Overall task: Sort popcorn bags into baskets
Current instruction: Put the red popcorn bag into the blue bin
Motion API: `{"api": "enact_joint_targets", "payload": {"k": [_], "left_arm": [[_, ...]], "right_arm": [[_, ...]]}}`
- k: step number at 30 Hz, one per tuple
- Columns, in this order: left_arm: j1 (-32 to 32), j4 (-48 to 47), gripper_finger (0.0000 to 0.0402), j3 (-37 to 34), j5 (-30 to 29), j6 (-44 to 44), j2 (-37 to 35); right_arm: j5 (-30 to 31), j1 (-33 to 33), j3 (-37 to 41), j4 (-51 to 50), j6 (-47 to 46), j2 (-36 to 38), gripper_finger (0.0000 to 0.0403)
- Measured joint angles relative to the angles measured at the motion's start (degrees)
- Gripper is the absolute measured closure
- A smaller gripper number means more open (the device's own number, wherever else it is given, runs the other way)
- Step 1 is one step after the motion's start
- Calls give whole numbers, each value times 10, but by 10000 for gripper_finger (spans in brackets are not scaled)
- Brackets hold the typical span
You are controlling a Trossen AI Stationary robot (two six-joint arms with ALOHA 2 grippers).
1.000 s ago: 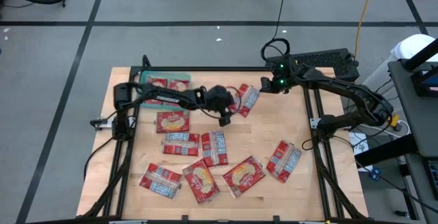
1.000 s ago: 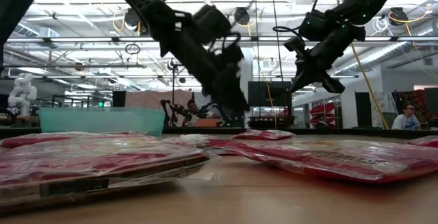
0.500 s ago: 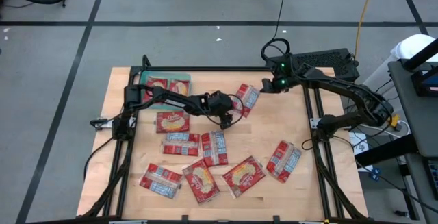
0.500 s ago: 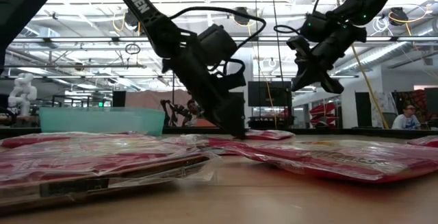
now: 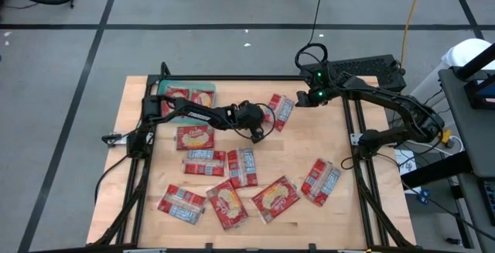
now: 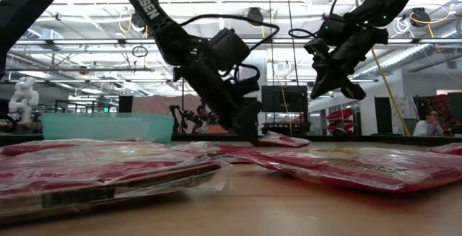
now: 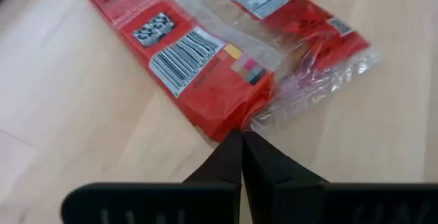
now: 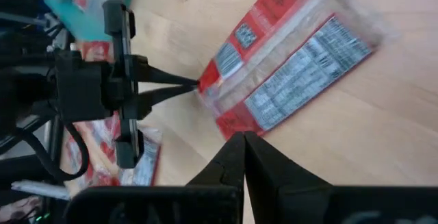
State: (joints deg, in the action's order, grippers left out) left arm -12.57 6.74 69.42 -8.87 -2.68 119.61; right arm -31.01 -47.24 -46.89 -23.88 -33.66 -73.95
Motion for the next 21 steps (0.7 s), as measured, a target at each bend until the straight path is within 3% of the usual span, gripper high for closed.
{"api": "enact_joint_targets", "payload": {"k": [6,12,17,21], "left_arm": [[-1,-4,399,7,5,-48,-65],[-12,-30,400,6,32,-105,-118],[-30,-43,400,6,77,-168,-147],[-48,-32,401,7,109,-207,-161]], "right_arm": [[-53,5,0,6,25,11,397],[-60,34,0,41,69,72,330],[-19,86,0,50,201,134,254],[75,152,2,39,314,155,197]]}}
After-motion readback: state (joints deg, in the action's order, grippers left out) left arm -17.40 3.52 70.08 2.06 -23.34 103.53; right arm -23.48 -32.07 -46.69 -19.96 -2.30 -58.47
